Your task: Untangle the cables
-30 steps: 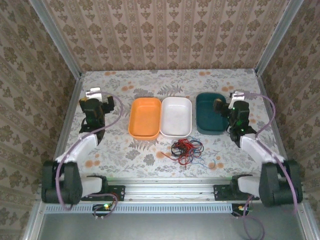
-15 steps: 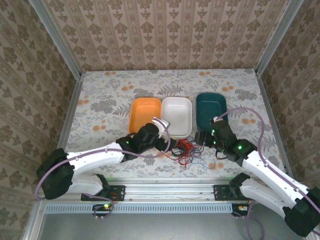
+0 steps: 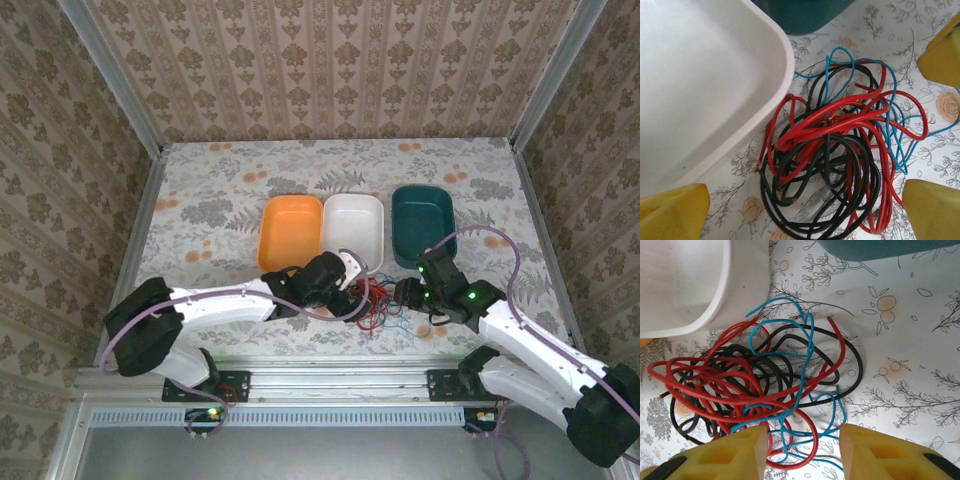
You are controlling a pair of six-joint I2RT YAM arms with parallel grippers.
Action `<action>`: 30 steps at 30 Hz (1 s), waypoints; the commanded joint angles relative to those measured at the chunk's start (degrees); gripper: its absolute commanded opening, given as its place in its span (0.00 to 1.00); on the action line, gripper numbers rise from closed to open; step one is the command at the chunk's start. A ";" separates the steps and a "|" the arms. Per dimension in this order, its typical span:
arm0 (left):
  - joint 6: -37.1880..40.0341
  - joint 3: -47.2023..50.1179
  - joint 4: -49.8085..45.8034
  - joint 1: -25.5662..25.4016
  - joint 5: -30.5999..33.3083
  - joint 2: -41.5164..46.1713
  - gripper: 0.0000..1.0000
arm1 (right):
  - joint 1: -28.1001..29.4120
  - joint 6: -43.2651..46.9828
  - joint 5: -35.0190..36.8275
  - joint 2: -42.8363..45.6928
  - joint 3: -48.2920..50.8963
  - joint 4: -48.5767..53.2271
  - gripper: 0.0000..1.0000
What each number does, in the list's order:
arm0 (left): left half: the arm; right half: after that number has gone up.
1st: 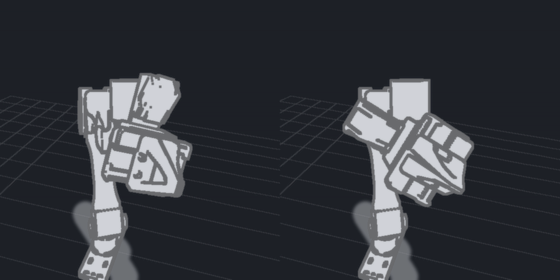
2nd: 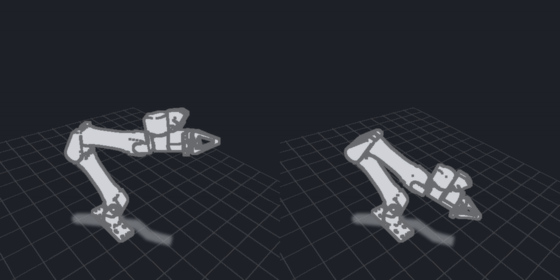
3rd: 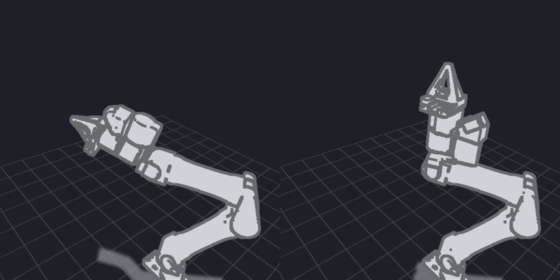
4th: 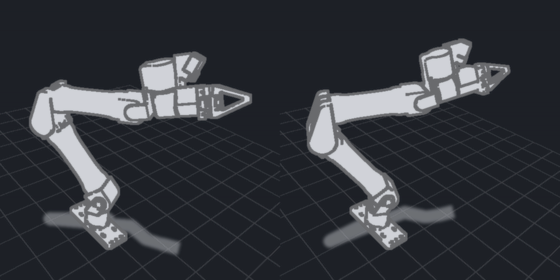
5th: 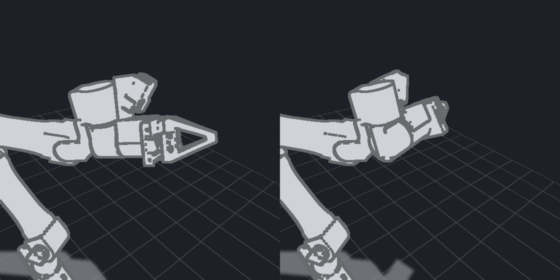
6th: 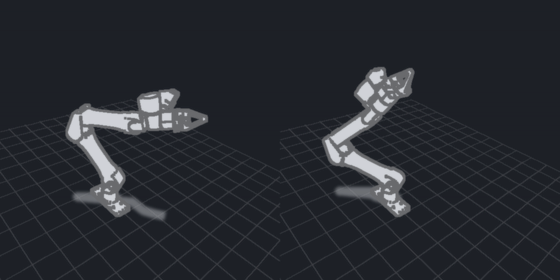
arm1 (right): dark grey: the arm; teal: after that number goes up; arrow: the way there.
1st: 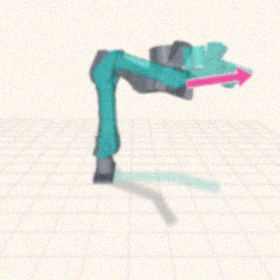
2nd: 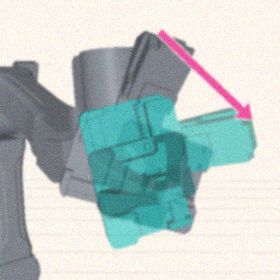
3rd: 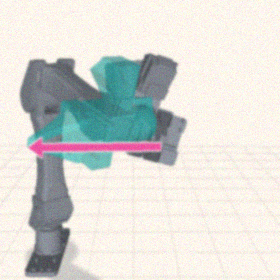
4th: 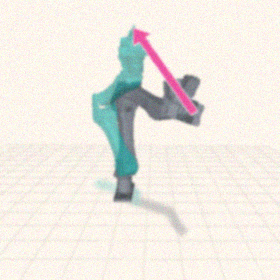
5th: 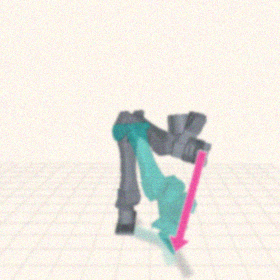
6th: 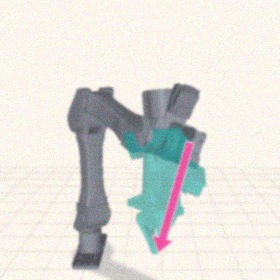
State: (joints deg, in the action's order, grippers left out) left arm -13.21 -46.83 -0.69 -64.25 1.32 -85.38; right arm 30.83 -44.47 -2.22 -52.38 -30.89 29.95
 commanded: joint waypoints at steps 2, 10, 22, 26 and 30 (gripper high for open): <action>1.01 -2.55 0.00 -0.88 1.90 -3.71 0.95 | 0.20 -3.03 -0.50 -3.33 -0.51 -4.36 0.43; 0.23 -2.96 1.35 -1.41 4.12 -7.37 0.84 | 0.20 -2.79 -0.94 -7.95 -0.53 -8.75 0.39; -0.85 -2.44 3.19 -1.75 5.95 -11.68 0.41 | -0.91 -4.81 -0.29 -11.08 0.58 -11.35 0.24; -0.94 -2.43 2.74 -1.76 6.43 -12.17 0.23 | -2.64 -5.35 -0.51 -9.96 1.71 -12.38 0.11; -1.29 -2.06 2.97 -1.91 6.88 -12.17 0.15 | -4.97 -4.14 -1.07 -8.26 1.52 -11.24 0.00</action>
State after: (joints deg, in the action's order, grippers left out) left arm -13.93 -48.42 2.66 -65.67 7.01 -96.92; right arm 27.07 -48.56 -2.90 -62.50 -29.69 18.35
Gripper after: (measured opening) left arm 0.159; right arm 0.069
